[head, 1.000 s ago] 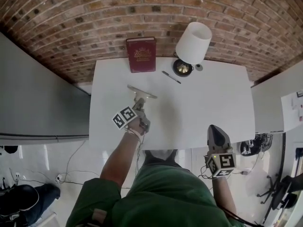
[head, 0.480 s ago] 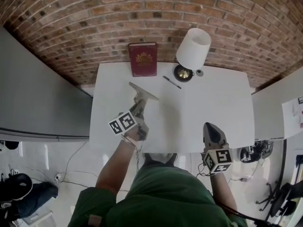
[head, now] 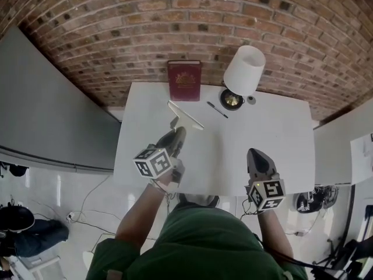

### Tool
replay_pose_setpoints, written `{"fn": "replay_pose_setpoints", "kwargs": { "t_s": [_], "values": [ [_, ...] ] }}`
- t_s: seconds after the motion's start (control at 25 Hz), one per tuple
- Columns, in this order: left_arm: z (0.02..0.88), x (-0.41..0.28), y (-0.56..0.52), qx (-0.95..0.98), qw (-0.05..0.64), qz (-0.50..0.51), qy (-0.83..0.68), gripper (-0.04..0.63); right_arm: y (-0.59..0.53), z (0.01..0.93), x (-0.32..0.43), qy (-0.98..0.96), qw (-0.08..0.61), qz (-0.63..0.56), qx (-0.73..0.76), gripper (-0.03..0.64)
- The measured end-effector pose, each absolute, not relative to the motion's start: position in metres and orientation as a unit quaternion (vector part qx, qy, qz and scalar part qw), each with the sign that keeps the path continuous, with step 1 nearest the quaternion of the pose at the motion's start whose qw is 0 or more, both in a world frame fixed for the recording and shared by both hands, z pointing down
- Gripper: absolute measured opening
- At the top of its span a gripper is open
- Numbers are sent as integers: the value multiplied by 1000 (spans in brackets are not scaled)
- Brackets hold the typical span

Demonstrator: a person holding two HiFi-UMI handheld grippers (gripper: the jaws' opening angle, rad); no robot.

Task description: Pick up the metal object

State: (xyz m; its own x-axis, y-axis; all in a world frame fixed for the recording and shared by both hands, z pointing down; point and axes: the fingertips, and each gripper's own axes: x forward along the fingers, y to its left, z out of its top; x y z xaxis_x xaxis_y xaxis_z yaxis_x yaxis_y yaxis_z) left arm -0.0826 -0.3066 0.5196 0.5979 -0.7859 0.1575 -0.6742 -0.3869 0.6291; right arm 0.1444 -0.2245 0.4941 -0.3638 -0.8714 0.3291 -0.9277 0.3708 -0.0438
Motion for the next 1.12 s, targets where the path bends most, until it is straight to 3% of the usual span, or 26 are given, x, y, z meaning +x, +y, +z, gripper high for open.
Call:
{"fn": "replay_pose_setpoints", "kwargs": {
  "t_s": [0.48, 1.12],
  "values": [
    [433, -54, -276, 892, 167, -42, -418, 9, -244, 441, 113, -852, 76, 85, 512, 5],
    [385, -21, -245, 911, 15, 22, -411, 9, -239, 407, 120, -855, 44, 68, 513, 5]
  ]
}}
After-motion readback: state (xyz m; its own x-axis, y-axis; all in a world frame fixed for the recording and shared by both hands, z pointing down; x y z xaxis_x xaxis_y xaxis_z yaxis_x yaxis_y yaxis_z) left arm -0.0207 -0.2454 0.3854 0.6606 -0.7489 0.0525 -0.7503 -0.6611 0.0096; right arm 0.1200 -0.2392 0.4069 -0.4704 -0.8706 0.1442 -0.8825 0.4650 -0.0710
